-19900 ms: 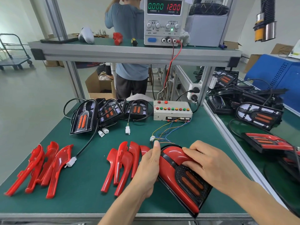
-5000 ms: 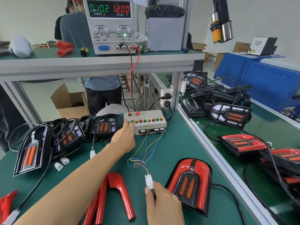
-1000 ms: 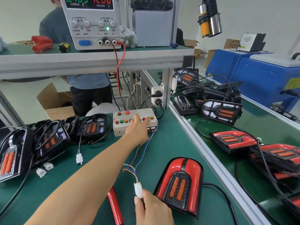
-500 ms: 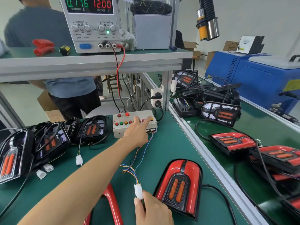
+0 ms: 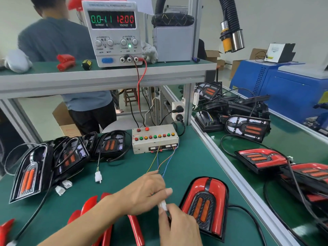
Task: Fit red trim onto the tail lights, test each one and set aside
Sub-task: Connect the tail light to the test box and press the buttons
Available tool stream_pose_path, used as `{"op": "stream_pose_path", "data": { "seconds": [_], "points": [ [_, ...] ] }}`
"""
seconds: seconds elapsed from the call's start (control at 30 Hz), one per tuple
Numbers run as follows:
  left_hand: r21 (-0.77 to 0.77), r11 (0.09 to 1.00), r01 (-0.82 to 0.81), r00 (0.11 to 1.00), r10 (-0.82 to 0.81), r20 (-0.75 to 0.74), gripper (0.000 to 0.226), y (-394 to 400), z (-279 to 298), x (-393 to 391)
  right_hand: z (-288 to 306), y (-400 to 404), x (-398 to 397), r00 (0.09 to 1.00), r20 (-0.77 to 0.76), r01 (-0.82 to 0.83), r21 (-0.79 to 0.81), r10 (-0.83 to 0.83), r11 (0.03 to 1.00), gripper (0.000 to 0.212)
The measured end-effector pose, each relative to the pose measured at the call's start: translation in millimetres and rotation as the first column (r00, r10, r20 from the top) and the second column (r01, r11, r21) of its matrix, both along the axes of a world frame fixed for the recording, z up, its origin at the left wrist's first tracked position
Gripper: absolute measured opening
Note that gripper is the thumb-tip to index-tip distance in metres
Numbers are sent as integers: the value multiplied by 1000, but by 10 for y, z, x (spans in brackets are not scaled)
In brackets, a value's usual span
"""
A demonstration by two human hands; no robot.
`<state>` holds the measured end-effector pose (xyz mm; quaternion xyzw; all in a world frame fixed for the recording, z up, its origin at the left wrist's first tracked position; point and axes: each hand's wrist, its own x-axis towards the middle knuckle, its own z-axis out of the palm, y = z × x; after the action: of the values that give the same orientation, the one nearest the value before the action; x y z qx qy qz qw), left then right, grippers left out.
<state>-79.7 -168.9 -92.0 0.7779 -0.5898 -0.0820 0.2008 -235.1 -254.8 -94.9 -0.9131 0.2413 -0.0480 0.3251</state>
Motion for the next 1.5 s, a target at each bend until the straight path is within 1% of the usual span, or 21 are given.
{"op": "stream_pose_path", "data": {
  "seconds": [0.1,0.2,0.27,0.47,0.63,0.73,0.8,0.83,0.87,0.93,0.97,1.0,1.1,1.17,1.23,1.27,1.33,1.4,1.43,1.47,1.5],
  "points": [
    [-104,994,13,997,-21,-72,51,-68,-14,-3,28,-10,8,1000,-17,19,13,-19,1000,38],
    [-116,993,-15,987,-4,-164,53,-121,6,-18,41,-48,-13,999,16,49,77,-50,996,36],
    [-121,992,-30,978,4,-207,53,-137,12,-31,55,-69,-24,998,35,56,82,-59,995,34],
    [-107,994,-33,966,4,-258,52,-166,17,-75,65,-108,-23,999,-13,33,43,-32,999,34],
    [-136,989,-62,959,21,-282,50,-164,-70,-58,63,-134,-33,1000,0,30,-15,-30,999,32],
    [-134,989,-57,957,16,-289,50,-176,-82,-34,94,-145,-54,999,1,34,2,-34,999,33],
    [-135,984,-116,948,69,-311,51,-127,-73,55,125,-162,-101,999,1,37,17,-37,999,35],
    [-132,982,-137,951,93,-294,52,-88,-70,113,132,-166,-136,999,3,35,25,-35,999,36],
    [-118,985,-127,967,96,-235,52,-65,-58,161,150,-160,-167,1000,0,25,31,-25,999,37],
    [-15,999,-32,999,31,-8,46,-110,-22,179,172,-132,-203,1000,6,1,33,-1,999,38],
    [43,999,6,996,-10,88,43,-160,-17,159,184,-110,-207,1000,15,-8,22,7,1000,38],
    [84,996,12,989,-24,148,41,-213,-8,135,211,-90,-209,1000,24,-9,-5,9,1000,40],
    [187,982,-36,974,-7,227,38,-295,-8,96,276,-99,-216,999,44,21,-136,-15,990,41],
    [284,957,-50,955,-37,293,40,-277,-61,90,296,-133,-237,1000,5,16,-155,-16,988,42],
    [350,934,-74,925,-67,373,43,-235,-108,68,281,-143,-256,999,-33,-29,-153,24,988,42],
    [353,932,-84,914,-70,401,43,-212,-123,60,259,-135,-265,997,-47,-61,-163,54,985,41],
    [327,941,-90,900,-63,431,37,-180,-138,53,195,-117,-289,997,-19,-77,-173,75,982,41],
    [299,949,-97,895,-48,443,31,-160,-128,37,170,-73,-312,993,-12,-116,-209,116,971,36],
    [291,950,-109,892,-36,451,30,-149,-124,33,111,-63,-307,988,58,-125,-271,146,955,31],
    [290,949,-125,888,-23,460,31,-135,-118,33,60,-67,-349,971,198,-73,-298,136,952,28],
    [282,950,-138,884,-10,467,33,-119,-109,26,48,-88,-426,928,354,-4,-296,114,955,27]
  ]
}}
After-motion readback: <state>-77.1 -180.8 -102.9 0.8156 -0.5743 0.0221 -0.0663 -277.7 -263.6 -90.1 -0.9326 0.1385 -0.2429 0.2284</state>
